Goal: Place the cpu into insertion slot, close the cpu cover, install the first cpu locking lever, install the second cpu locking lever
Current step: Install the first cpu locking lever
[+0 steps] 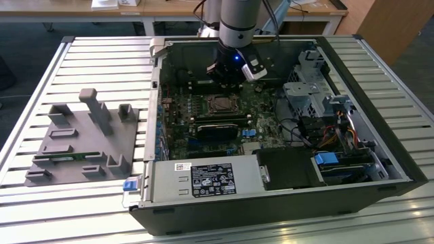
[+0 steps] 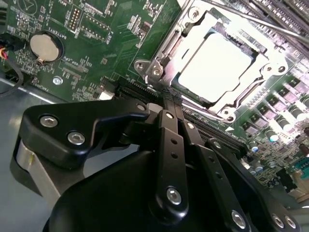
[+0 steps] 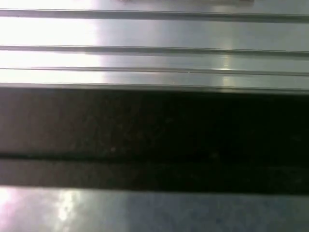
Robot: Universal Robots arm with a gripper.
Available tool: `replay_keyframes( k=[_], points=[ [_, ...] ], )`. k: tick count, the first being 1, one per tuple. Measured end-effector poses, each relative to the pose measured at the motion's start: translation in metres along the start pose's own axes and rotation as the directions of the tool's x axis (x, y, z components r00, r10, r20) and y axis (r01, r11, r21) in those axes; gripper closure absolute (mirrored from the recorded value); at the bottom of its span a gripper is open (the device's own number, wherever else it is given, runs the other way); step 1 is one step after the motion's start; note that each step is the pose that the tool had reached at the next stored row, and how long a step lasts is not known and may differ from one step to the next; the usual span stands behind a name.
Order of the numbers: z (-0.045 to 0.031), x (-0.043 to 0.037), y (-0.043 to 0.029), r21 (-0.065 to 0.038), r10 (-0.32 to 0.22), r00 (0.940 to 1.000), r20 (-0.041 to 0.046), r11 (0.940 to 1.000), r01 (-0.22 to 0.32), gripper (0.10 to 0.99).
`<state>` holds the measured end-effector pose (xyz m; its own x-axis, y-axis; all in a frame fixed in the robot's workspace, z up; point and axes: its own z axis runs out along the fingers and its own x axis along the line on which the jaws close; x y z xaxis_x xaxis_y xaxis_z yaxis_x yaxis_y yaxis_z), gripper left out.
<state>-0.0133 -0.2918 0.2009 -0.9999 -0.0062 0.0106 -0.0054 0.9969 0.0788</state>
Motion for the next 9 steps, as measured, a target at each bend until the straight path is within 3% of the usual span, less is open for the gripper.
replay_keyframes(
  k=[5,9],
  points=[
    [0.0027,-0.0001,-0.0001,0.020,0.000,1.0000,-0.0007,0.9998,0.000,0.980],
    [0.0047,-0.0006,0.0007,0.024,0.000,1.0000,-0.0005,0.9997,0.000,0.980]
  ],
)
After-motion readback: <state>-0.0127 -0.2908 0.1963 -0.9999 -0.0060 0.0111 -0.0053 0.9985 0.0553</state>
